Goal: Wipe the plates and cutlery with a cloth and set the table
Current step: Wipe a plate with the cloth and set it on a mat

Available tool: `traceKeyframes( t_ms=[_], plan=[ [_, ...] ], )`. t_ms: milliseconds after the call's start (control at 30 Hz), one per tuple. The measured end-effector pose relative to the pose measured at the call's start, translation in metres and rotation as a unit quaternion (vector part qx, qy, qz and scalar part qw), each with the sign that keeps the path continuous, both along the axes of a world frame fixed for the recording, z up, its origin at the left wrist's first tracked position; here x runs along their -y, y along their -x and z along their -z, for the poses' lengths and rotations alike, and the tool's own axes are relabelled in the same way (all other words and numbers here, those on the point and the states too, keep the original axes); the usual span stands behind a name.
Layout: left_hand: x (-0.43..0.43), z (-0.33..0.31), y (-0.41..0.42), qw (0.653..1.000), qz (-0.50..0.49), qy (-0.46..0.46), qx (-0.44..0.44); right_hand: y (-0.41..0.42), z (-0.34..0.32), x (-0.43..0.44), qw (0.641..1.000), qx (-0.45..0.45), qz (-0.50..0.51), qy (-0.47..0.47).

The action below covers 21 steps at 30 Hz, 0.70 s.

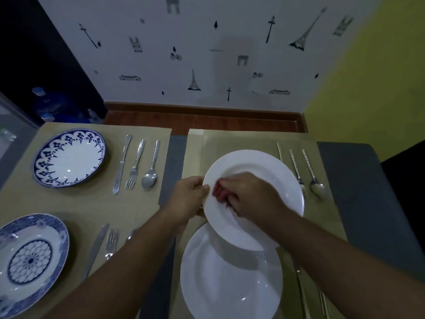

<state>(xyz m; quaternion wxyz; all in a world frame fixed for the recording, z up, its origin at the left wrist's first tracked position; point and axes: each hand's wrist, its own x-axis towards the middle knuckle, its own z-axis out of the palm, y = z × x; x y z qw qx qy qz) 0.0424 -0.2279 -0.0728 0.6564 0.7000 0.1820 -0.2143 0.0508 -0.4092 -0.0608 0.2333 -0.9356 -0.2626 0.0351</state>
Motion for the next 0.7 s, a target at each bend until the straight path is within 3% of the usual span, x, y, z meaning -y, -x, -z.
traceKeyframes(
  t_ms=[67,267,367,533,633,700],
  plan=[
    [0.002,-0.002,0.005,1.000,-0.023,0.004,0.006,-0.019,-0.008,0.004,0.998,0.039,0.050,0.016],
    [0.018,-0.013,0.010,0.995,-0.077,-0.023,0.052,-0.012,-0.014,0.044,0.984,0.006,0.139,0.110],
    [0.025,-0.014,0.016,0.996,-0.075,-0.022,0.047,0.022,-0.010,0.034,0.990,-0.075,0.112,0.040],
    [0.023,-0.008,0.025,0.997,-0.024,-0.055,0.053,0.019,-0.011,0.002,0.995,-0.088,0.024,-0.041],
    [0.014,-0.012,0.026,0.997,-0.063,-0.026,0.034,-0.018,-0.013,0.014,0.994,-0.045,0.097,-0.021],
    [0.011,-0.016,0.022,0.994,-0.106,-0.024,0.028,-0.025,-0.005,0.028,0.985,-0.082,0.149,-0.027]
  ],
)
